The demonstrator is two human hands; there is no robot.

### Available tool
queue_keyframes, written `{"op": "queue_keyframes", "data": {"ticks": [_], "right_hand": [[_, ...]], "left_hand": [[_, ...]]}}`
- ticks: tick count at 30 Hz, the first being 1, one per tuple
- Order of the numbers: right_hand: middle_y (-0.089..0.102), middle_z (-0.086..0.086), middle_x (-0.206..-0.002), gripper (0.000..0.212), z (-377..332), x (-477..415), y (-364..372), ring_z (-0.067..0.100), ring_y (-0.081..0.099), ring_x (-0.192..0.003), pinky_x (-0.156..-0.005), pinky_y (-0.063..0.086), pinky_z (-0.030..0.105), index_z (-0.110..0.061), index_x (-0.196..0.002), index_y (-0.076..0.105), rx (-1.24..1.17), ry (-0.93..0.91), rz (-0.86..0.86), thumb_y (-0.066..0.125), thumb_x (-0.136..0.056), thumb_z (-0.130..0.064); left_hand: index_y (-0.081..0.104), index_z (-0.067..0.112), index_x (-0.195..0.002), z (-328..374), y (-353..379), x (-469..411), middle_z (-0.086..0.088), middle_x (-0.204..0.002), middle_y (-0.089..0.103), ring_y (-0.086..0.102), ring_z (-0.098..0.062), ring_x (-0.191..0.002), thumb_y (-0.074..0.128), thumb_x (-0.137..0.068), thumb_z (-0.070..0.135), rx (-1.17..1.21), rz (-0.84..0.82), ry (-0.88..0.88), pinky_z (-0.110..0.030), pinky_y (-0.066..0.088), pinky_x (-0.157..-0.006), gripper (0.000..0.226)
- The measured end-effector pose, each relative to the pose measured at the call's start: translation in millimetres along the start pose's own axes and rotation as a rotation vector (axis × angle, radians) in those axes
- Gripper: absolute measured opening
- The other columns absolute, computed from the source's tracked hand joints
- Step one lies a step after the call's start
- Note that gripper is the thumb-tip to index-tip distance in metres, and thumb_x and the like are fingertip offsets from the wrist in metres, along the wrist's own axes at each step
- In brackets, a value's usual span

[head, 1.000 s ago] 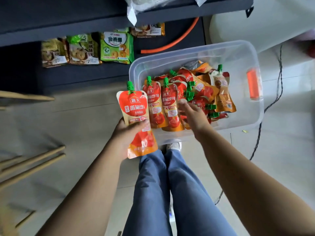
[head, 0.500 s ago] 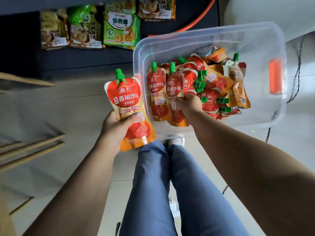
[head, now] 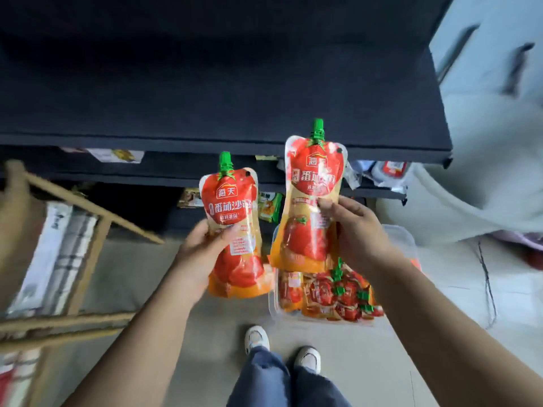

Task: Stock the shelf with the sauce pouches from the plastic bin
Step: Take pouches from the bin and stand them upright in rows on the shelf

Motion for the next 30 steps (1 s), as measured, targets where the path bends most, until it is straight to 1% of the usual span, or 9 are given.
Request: {"op": "queue_keyframes", "data": {"ticks": [3, 7, 11, 15, 18, 21, 24, 27, 30], "right_hand": [[0.072, 0.004, -0.076, 0.025, -52.4, 12.0, 64.0, 0.016, 0.069, -0.068, -0.062, 0.058, 0.030, -0.010, -0.090, 0.065, 0.008, -0.074, -0.151, 0.060, -0.068, -0.019], [0.072, 0.002, -0.074, 0.026, -109.6, 20.9, 133.3, 0.015, 0.070, -0.066, -0.060, 0.058, 0.030, -0.011, -0.090, 0.063, 0.110, -0.213, -0.267, 0.063, -0.064, -0.015], [0.074, 0.001, -0.081, 0.033, -160.0, 25.1, 192.2, 0.017, 0.070, -0.073, -0.065, 0.056, 0.030, -0.012, -0.094, 0.065, 0.235, -0.349, -0.325, 0.067, -0.063, -0.019], [0.074, 0.003, -0.090, 0.047, -202.0, 23.7, 250.1, 0.019, 0.071, -0.082, -0.068, 0.056, 0.029, -0.014, -0.097, 0.066, 0.312, -0.474, -0.364, 0.075, -0.054, -0.030], [0.074, 0.002, -0.093, 0.045, -222.1, 14.6, 287.4, 0.019, 0.071, -0.086, -0.072, 0.055, 0.031, -0.015, -0.099, 0.064, 0.352, -0.548, -0.350, 0.073, -0.058, -0.031], [0.074, 0.000, -0.091, 0.030, -236.1, -1.2, 325.3, 0.019, 0.071, -0.085, -0.070, 0.056, 0.031, -0.016, -0.101, 0.062, 0.341, -0.605, -0.303, 0.066, -0.071, -0.018], [0.073, 0.000, -0.090, 0.021, -245.4, -25.1, 361.1, 0.018, 0.071, -0.084, -0.071, 0.056, 0.034, -0.016, -0.104, 0.060, 0.295, -0.633, -0.239, 0.059, -0.084, -0.010], [0.071, 0.002, -0.095, 0.021, -258.2, -47.3, 386.8, 0.017, 0.070, -0.084, -0.071, 0.054, 0.034, -0.016, -0.106, 0.058, 0.252, -0.680, -0.161, 0.057, -0.087, -0.008], [0.069, 0.002, -0.104, 0.024, -273.2, -71.6, 397.8, 0.020, 0.067, -0.094, -0.082, 0.053, 0.040, -0.020, -0.108, 0.056, 0.266, -0.744, -0.051, 0.059, -0.087, -0.011]], "left_hand": [[0.064, 0.022, -0.090, 69.8, -14.0, 25.7, 0.010, -0.080, 0.073, 0.064, -0.017, -0.088, 0.075, -0.066, 0.020, -0.003, 0.042, 0.143, -0.033, 0.050, -0.081, 0.026], [0.068, 0.029, -0.091, 153.2, -43.2, 54.1, 0.003, -0.095, 0.074, 0.067, -0.019, -0.097, 0.077, -0.043, 0.043, -0.006, 0.059, 0.291, -0.039, 0.048, -0.088, 0.050], [0.070, 0.032, -0.084, 223.7, -72.1, 70.4, 0.006, -0.091, 0.074, 0.070, -0.009, -0.086, 0.080, -0.037, 0.042, 0.006, 0.060, 0.443, -0.032, 0.049, -0.079, 0.049], [0.068, 0.028, -0.086, 280.4, -108.3, 69.1, 0.006, -0.088, 0.074, 0.070, -0.010, -0.084, 0.079, -0.041, 0.037, -0.014, 0.080, 0.526, -0.032, 0.050, -0.076, 0.047], [0.067, 0.028, -0.087, 315.2, -135.5, 57.8, 0.008, -0.088, 0.074, 0.069, -0.015, -0.089, 0.084, -0.050, 0.028, -0.056, 0.094, 0.582, -0.033, 0.051, -0.076, 0.041], [0.067, 0.030, -0.085, 350.1, -167.4, 38.2, 0.009, -0.086, 0.074, 0.067, -0.017, -0.092, 0.077, -0.052, 0.033, -0.084, 0.104, 0.614, -0.036, 0.052, -0.080, 0.034], [0.064, 0.031, -0.088, 389.7, -193.9, 16.6, 0.007, -0.093, 0.072, 0.065, -0.017, -0.095, 0.081, -0.056, 0.037, -0.145, 0.097, 0.655, -0.041, 0.052, -0.085, 0.037], [0.060, 0.034, -0.089, 427.9, -208.3, -5.3, 0.012, -0.095, 0.068, 0.063, -0.009, -0.092, 0.076, -0.071, 0.025, -0.192, 0.084, 0.722, -0.030, 0.051, -0.077, 0.025], [0.056, 0.037, -0.084, 452.5, -213.8, -37.3, 0.019, -0.089, 0.064, 0.059, -0.001, -0.087, 0.073, -0.075, 0.021, -0.190, 0.065, 0.752, -0.023, 0.045, -0.069, 0.025]]}}
Point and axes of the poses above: each hand's wrist, its own x-axis away from the middle knuckle, its own y-axis out of the palm, z = x × y, the point moved 9 cm from there along -x, towards the middle knuckle
